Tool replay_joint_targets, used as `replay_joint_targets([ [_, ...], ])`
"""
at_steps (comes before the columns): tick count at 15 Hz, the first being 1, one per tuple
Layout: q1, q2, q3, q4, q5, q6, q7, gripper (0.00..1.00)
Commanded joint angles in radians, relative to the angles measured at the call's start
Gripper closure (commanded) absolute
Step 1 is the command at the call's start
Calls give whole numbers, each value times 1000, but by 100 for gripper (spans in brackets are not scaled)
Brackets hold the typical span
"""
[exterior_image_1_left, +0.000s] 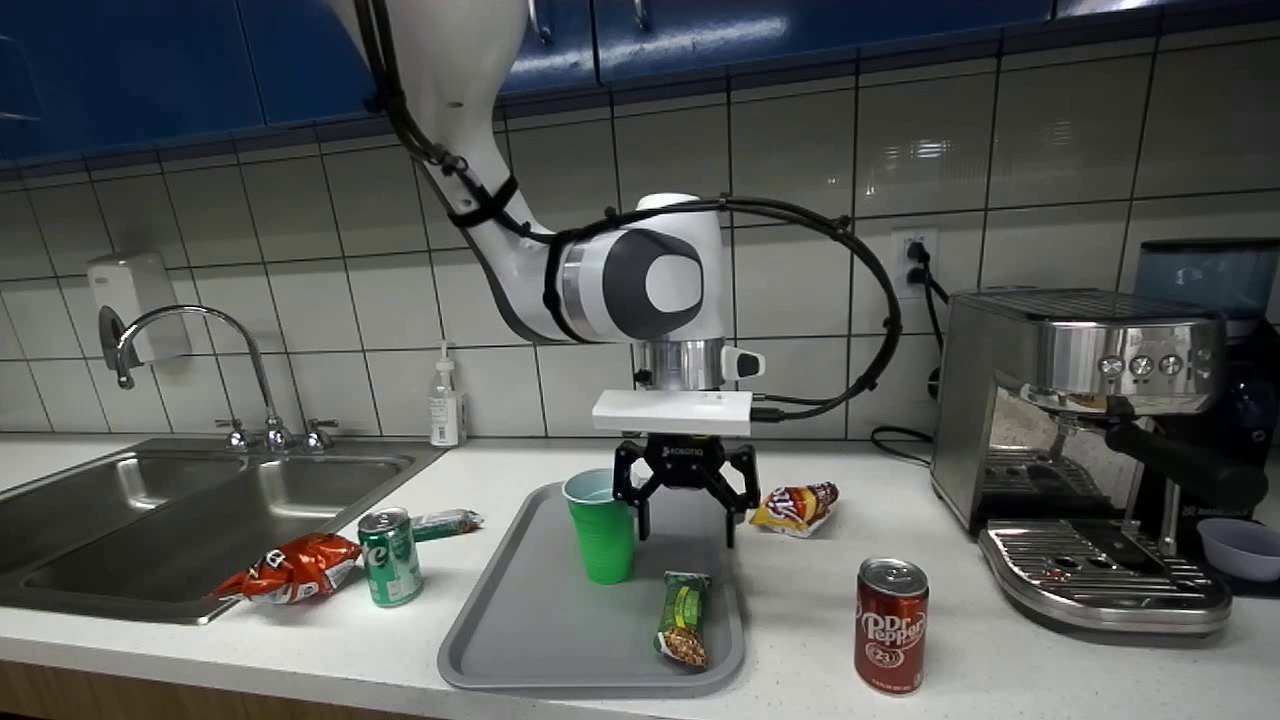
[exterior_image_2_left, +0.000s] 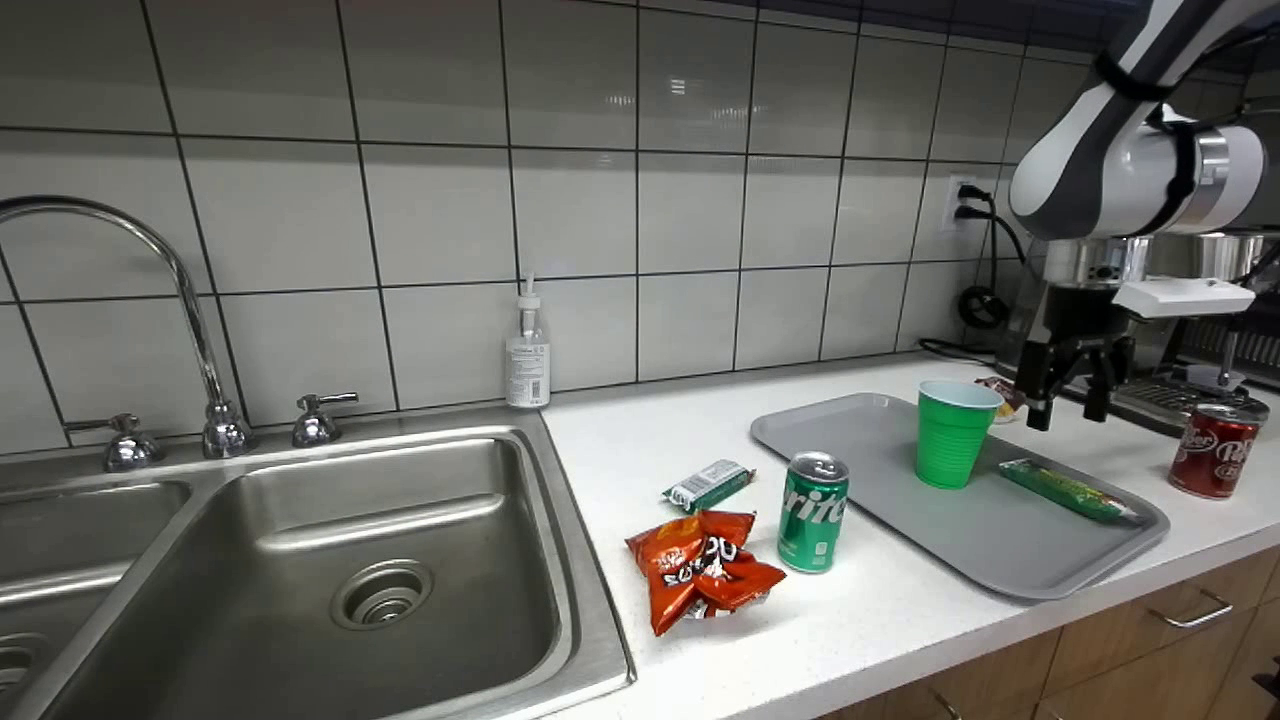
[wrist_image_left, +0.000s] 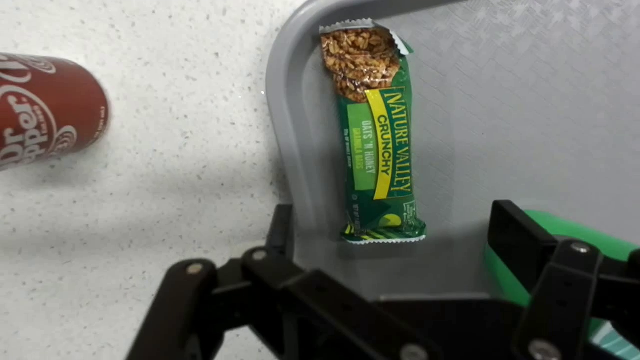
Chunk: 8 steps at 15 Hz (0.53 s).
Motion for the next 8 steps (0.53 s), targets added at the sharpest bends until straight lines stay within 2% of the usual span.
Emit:
replay_joint_targets([
  [1,1,-69,2,-43,30,-8,-50,0],
  [8,28,-115,16,-56,65,1,-70,0],
])
